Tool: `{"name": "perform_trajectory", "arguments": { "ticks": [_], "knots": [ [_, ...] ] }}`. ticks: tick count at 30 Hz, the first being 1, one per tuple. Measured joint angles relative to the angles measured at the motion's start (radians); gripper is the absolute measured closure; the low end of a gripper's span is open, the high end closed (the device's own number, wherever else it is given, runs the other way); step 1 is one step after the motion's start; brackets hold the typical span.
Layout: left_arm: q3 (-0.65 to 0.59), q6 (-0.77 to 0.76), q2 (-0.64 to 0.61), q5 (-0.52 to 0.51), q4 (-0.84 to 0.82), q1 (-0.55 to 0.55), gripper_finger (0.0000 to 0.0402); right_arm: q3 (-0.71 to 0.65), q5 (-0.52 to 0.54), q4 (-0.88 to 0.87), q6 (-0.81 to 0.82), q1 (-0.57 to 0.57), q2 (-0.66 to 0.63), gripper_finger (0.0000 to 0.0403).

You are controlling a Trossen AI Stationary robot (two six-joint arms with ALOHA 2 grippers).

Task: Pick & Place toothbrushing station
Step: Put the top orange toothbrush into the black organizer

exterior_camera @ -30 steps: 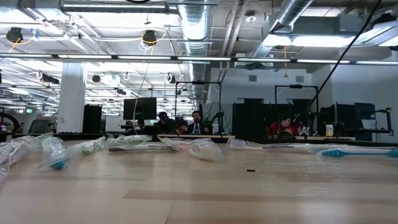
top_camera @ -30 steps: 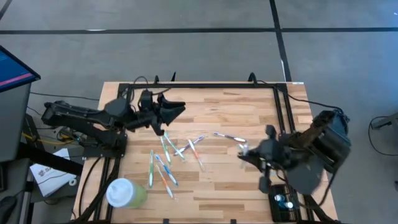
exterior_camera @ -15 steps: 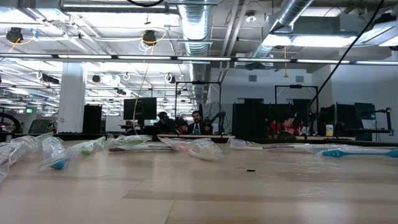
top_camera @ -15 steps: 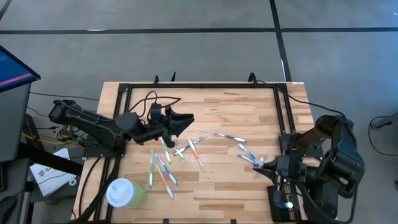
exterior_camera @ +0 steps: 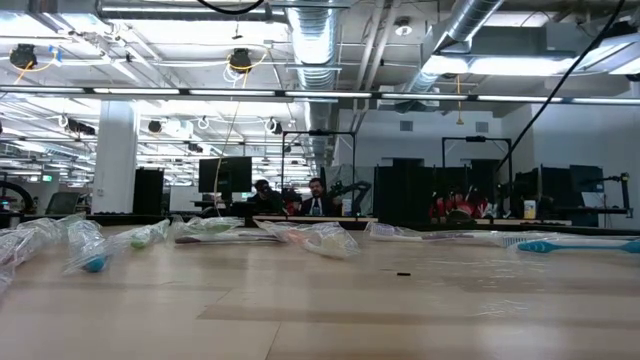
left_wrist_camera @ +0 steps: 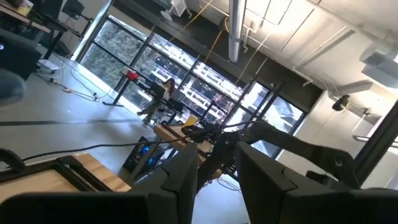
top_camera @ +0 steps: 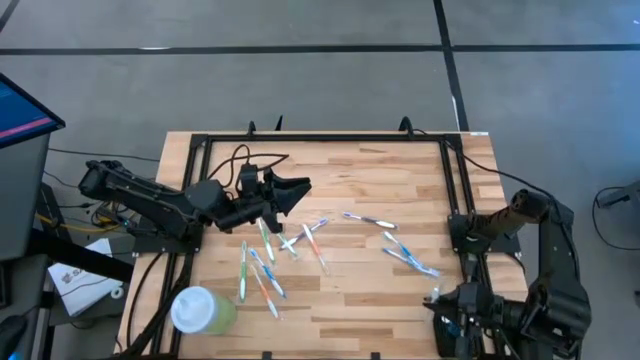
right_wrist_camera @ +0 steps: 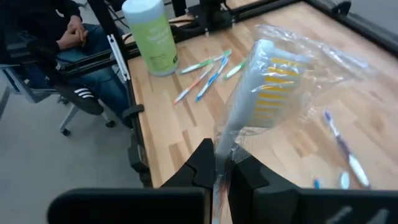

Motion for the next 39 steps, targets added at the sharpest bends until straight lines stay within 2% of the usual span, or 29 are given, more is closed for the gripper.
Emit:
{"name": "perform_trajectory", "arguments": {
  "ticks": [13, 18, 21, 25, 32, 39],
  "knots": [
    [0.0, 0.0, 0.0, -0.003, 0.0, 0.0, 0.0297, -0.251, -0.007, -0.01, 0.301, 0.034, 0.0, 0.0392],
    [0.0, 0.0, 0.0, -0.003, -0.001, -0.005, 0.0297, -0.324, -0.12, -0.011, 0.343, 0.011, 0.0, 0.0392],
    [0.0, 0.0, 0.0, -0.003, -0.001, -0.007, 0.0297, -0.335, -0.188, -0.011, 0.33, 0.0, 0.0, 0.0392],
    [0.0, -0.001, 0.0, -0.003, -0.001, -0.013, 0.0297, -0.335, -0.202, -0.011, 0.327, -0.002, 0.0, 0.0392],
    [0.0, -0.008, 0.0, -0.003, -0.002, -0.021, 0.0297, -0.333, -0.313, -0.011, 0.324, 0.008, -0.001, 0.0392],
    [0.0, -0.009, 0.0, -0.003, -0.002, -0.025, 0.0297, -0.267, -0.32, -0.01, 0.277, 0.019, -0.002, 0.0392]
  ]
}}
